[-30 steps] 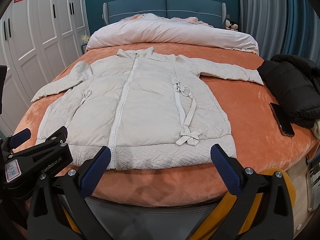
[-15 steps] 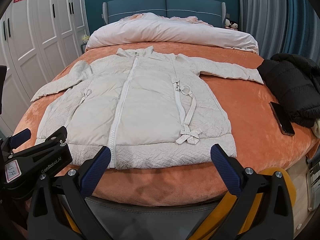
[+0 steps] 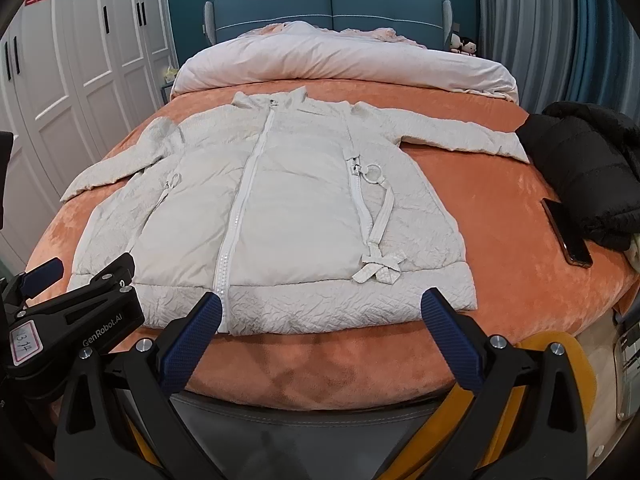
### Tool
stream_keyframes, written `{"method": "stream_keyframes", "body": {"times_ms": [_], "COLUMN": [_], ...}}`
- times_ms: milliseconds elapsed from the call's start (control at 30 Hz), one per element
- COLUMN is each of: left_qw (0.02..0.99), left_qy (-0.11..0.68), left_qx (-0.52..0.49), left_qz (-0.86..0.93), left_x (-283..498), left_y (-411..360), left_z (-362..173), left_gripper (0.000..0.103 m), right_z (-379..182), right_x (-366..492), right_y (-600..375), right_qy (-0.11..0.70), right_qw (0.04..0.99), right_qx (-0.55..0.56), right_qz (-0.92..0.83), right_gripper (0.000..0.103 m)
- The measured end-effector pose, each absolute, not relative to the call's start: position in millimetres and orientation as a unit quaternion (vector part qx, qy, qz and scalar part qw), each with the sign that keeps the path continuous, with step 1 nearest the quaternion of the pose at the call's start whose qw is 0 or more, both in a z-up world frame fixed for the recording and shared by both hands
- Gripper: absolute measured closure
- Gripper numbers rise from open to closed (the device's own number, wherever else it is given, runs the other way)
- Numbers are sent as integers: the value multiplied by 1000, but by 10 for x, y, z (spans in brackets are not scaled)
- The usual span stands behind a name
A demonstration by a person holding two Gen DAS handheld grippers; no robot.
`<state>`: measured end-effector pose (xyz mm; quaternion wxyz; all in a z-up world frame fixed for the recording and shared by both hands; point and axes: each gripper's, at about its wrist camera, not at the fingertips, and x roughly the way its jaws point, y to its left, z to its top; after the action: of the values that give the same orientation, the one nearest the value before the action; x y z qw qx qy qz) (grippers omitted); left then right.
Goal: Fold large clothes
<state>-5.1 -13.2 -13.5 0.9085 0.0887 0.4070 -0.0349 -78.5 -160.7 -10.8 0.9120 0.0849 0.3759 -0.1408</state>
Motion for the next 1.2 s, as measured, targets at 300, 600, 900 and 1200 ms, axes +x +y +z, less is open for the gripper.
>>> {"method": "stream_keyframes", "body": {"times_ms": [300, 600, 900, 1200], "left_qw": [905, 913, 910, 902], "left_qy": [420, 405, 415, 431], "left_qx": [50, 41, 9, -6], "left_qz": [-41, -4, 8, 28], "left_x": [394, 1443, 2447, 3111], "left_y": [-58, 93, 229, 314], "left_z": [-218, -204, -353, -652], "left_gripper": [12, 11, 11, 11], "right_z": [-311, -337, -888, -976], "right_x": [-436, 435, 1168, 1847], "right_y": [-2197, -4151, -6159, -6455], "right_qy": [386, 339, 287, 276], "right_qw": [901, 881, 817, 812], "right_qx": [135, 259, 398, 414], "right_qz": [-146, -206, -304, -307], "right_gripper": [5, 5, 5, 80]}}
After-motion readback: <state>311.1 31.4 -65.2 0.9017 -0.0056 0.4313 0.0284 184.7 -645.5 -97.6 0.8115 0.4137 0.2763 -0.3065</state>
